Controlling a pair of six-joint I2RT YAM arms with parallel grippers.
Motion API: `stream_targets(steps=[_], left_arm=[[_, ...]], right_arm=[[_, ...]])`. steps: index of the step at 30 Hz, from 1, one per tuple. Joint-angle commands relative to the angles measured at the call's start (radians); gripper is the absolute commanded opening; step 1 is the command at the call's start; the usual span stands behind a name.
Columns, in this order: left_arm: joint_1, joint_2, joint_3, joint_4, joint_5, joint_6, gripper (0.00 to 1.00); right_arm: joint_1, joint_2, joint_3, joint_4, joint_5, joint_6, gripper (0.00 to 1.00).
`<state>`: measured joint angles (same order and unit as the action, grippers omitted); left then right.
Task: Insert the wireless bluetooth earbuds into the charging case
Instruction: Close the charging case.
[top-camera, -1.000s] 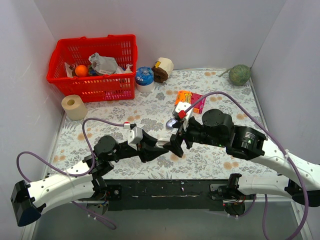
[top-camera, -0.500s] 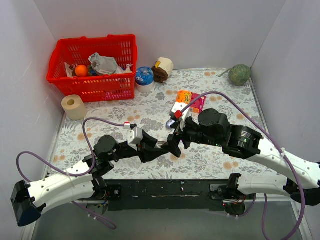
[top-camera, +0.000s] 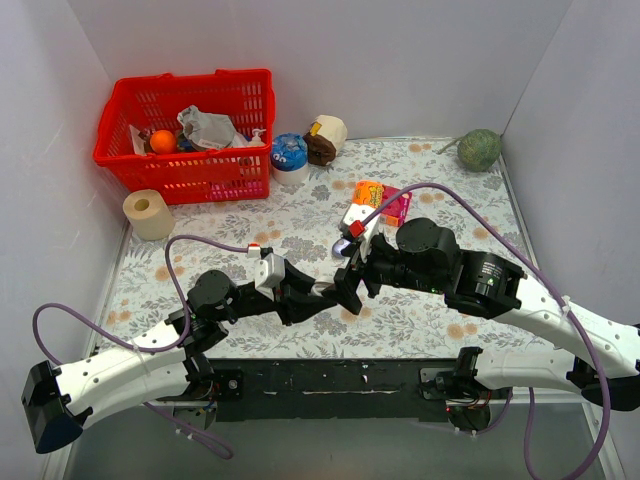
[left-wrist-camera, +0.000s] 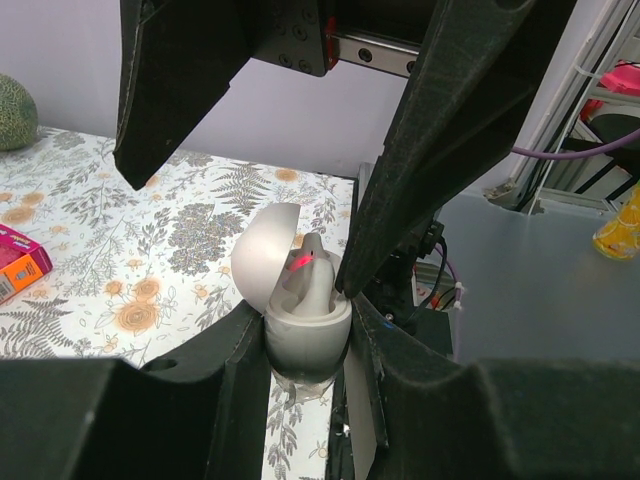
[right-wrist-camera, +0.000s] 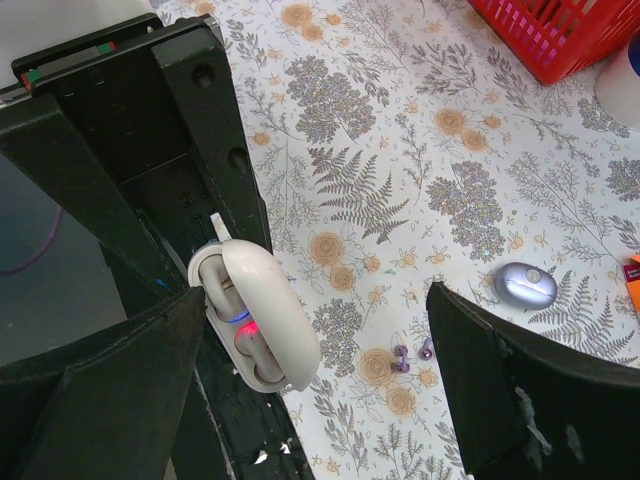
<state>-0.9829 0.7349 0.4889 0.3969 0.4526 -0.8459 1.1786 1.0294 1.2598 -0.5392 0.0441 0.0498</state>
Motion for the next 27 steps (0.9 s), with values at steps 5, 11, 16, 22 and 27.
stream_targets(steps=[5,11,16,22,27], left_arm=[[0.0,-0.019,0.002,0.057,0.043,-0.009,0.0],[0.0,-0.026,-0.004,0.059,0.04,-0.01,0.0],[0.0,-0.034,-0.006,0.059,0.038,-0.009,0.0],[0.0,-0.046,-0.013,0.062,0.035,-0.013,0.0],[0.0,-0.049,-0.01,0.057,0.032,-0.012,0.0]], right_arm=[[-0.004,0.009,0.006,0.038,0.072,0.005,0.98],[-0.005,0.012,0.01,0.035,0.088,0.009,0.98],[-0.007,0.015,0.01,0.028,0.108,0.013,0.98],[-0.017,0.015,0.007,0.016,0.114,0.022,0.98],[-0.022,0.017,0.003,0.013,0.106,0.025,0.98]])
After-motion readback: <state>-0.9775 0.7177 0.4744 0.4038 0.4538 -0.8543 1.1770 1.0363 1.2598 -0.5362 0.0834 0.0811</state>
